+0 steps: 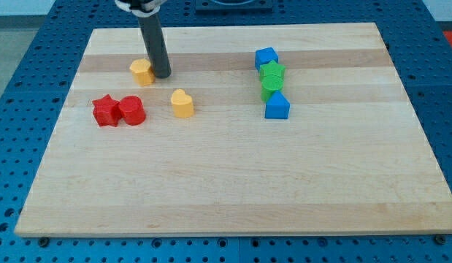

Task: Slide the yellow hexagon towards the center

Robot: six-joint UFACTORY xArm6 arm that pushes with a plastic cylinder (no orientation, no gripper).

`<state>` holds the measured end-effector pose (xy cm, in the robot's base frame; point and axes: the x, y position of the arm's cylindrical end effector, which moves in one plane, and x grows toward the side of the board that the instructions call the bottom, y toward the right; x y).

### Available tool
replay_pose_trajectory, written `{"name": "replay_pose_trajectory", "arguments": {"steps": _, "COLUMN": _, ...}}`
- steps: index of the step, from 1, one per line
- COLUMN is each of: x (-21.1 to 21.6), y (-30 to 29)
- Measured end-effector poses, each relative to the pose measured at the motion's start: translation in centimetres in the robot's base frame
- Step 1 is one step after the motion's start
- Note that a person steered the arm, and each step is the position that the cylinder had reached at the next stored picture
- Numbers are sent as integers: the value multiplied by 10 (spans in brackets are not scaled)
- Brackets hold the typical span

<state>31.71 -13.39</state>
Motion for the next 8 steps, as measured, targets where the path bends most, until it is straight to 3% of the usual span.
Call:
{"name": "replay_pose_trajectory", "arguments": {"steps": 1, "x": -30, "y": 0}}
{"name": "replay_pose_trajectory", "arguments": {"steps": 2, "x": -35, "y": -30}}
{"name": "replay_pose_trajectory", "arguments": {"steps": 4, "x": -3, "y": -87}}
{"name": "replay_pose_trajectory", "arguments": {"steps": 8, "x": 15, "y": -60}}
